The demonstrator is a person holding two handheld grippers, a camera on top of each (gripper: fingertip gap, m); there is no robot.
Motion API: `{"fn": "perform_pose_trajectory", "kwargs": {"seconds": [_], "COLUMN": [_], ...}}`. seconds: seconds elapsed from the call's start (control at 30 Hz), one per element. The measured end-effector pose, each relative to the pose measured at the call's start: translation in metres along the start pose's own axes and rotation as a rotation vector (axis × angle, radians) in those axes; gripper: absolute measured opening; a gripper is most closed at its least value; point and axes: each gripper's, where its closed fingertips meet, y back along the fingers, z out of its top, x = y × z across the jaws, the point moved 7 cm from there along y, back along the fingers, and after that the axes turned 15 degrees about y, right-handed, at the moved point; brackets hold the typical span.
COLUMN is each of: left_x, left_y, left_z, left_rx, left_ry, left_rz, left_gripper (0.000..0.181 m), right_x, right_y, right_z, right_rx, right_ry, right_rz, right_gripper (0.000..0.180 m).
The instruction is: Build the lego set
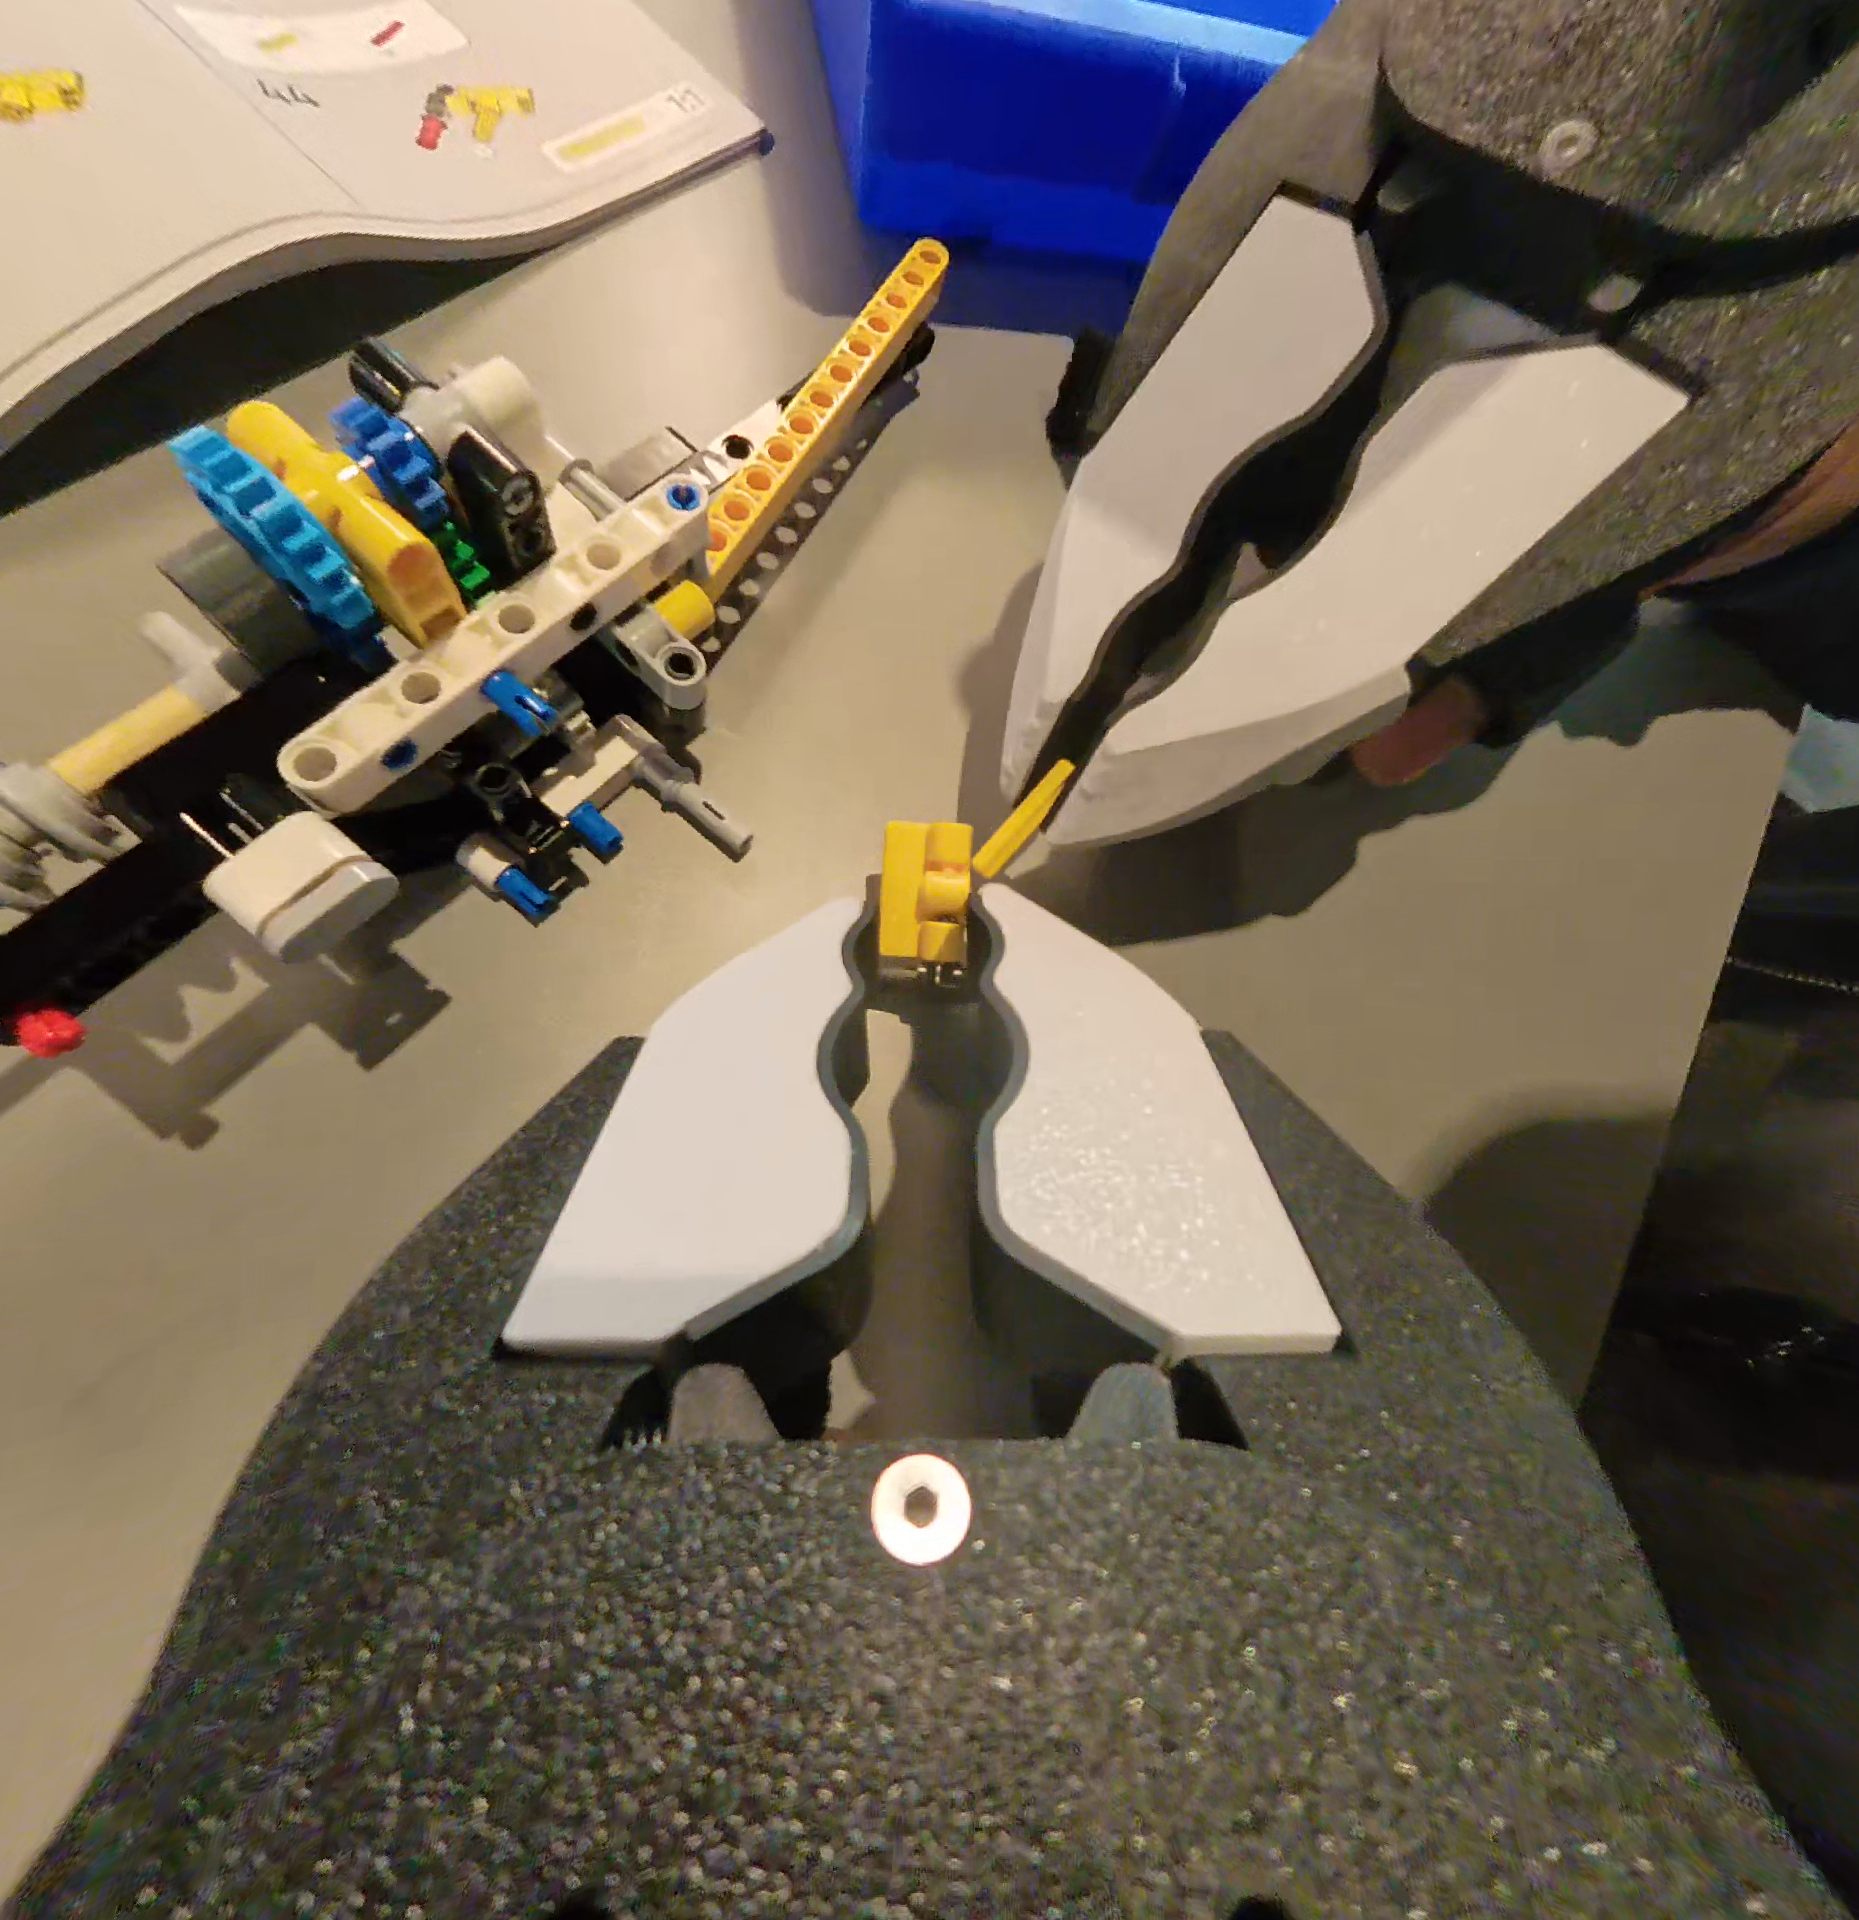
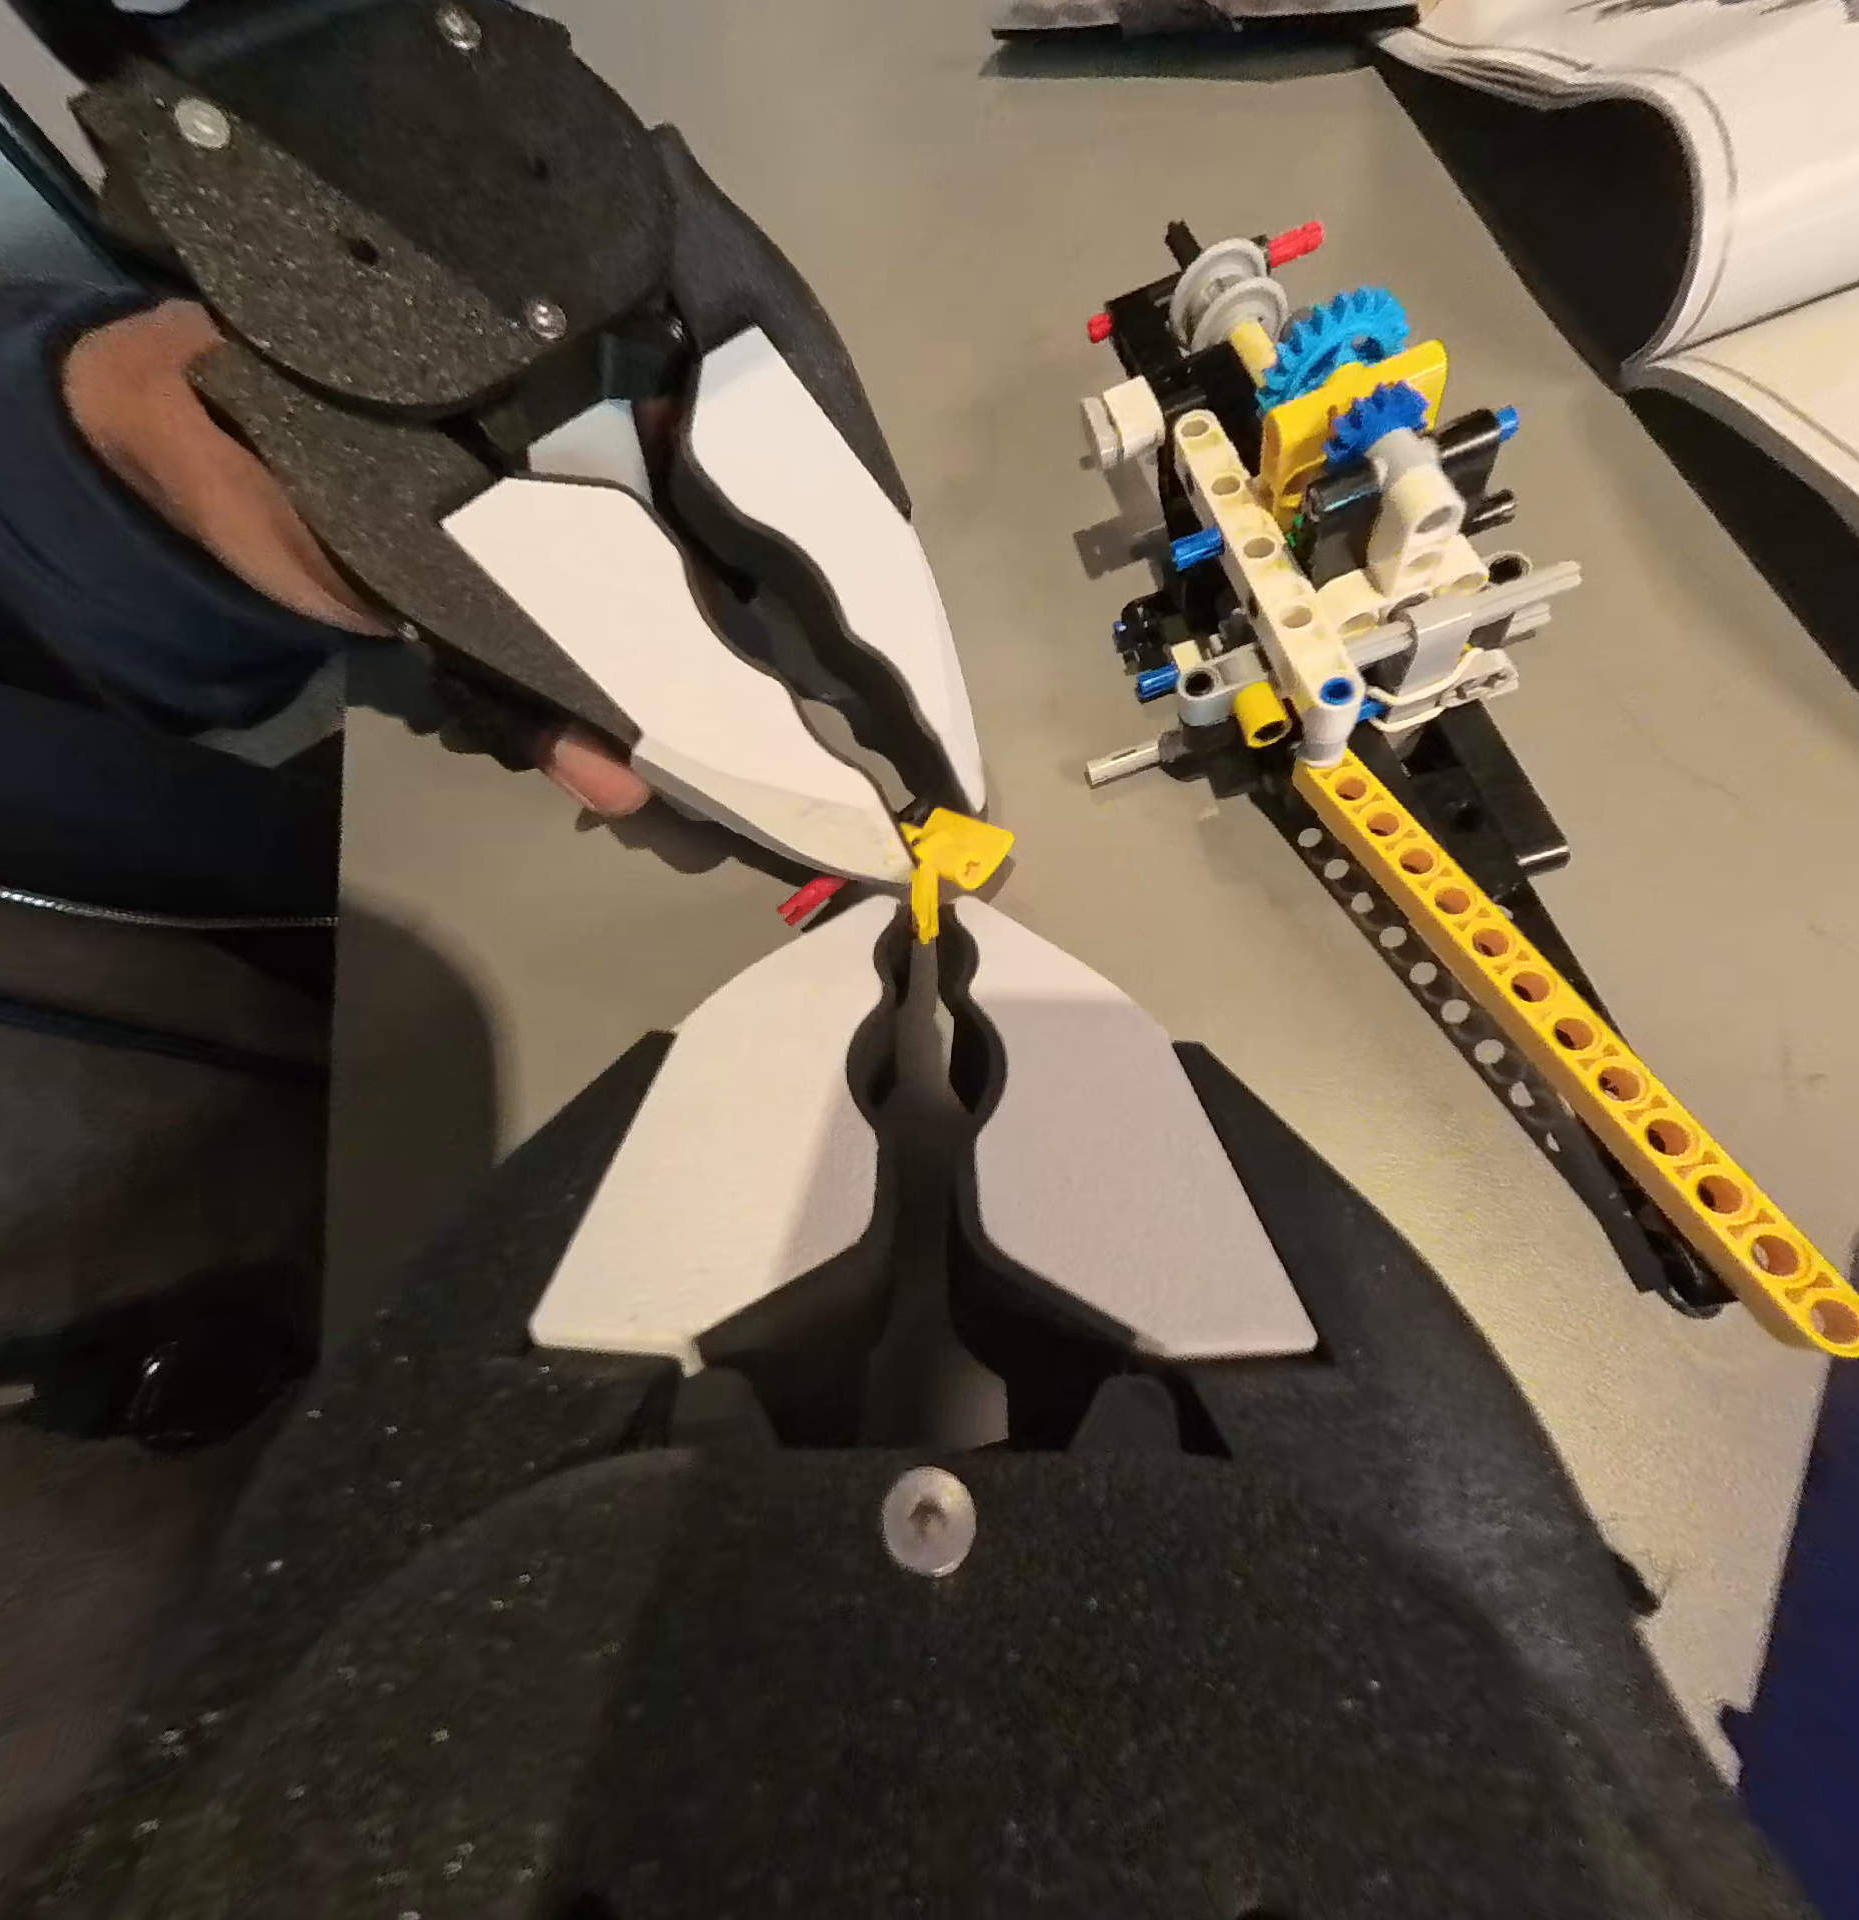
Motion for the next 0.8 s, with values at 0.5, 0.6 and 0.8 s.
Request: {"fn": "perform_pose_trajectory", "kwargs": {"seconds": [0.5,0.6,0.8], "left_x": [-0.0038,-0.0035,0.0011], "left_y": [-0.0005,-0.0001,0.0055], "left_z": [-0.0045,-0.0048,-0.005], "left_rx": [0.075,0.085,0.072], "left_ry": [0.014,0.013,0.017], "left_rz": [-0.056,-0.056,-0.04], "left_gripper": [0.016,0.016,0.018], "right_x": [0.0049,0.0039,0.0054], "right_y": [-0.0049,-0.0046,-0.0039], "right_z": [-0.0021,-0.0035,-0.0043], "right_rx": [0.062,0.075,0.078], "right_ry": [0.061,0.059,0.065], "right_rz": [-0.047,-0.049,-0.034], "right_gripper": [0.005,0.005,0.005]}}
